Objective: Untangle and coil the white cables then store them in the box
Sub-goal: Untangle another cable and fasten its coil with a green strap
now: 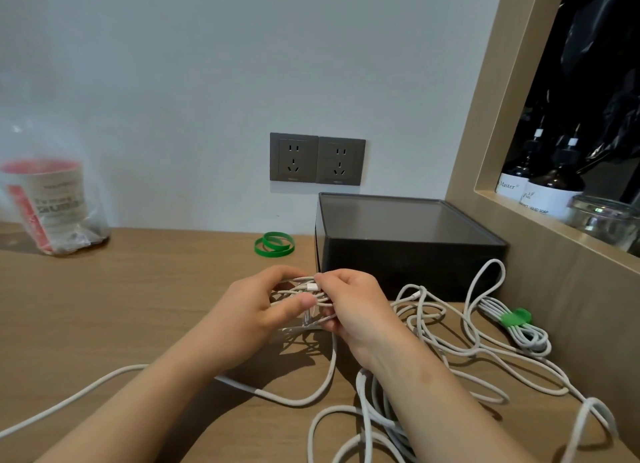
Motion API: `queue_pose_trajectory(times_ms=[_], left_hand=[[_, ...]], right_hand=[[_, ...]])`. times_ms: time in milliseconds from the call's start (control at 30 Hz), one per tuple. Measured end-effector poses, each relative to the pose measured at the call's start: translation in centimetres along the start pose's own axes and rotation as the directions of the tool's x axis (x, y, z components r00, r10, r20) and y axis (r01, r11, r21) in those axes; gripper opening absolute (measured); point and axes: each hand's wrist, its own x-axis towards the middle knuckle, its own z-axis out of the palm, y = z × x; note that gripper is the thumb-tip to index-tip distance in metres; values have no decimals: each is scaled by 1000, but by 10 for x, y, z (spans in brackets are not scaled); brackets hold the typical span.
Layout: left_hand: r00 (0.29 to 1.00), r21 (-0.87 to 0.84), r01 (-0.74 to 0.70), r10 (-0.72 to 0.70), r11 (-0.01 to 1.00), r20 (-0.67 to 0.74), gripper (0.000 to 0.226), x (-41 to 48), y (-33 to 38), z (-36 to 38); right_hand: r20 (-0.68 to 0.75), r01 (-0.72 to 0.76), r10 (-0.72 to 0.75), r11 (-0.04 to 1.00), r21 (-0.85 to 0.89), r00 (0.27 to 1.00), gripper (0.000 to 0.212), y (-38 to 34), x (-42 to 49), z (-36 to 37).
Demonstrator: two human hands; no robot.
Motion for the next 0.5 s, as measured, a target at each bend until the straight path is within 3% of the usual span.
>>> queue_pose_trajectory(times_ms=[100,300,500], left_hand=[[993,5,-4,4,1000,-118,21,2,-1,5],[975,-162,18,-53,987,-218,13,5,-6,3],[911,-503,59,-252,862,-326,15,11,-13,-7]], right_hand=[[-11,-20,21,1000,9,1000,16,1,0,1],[14,-87,86,983,163,996,24,-1,0,5],[42,-72,62,950,303,997,15,-3,-1,-1]])
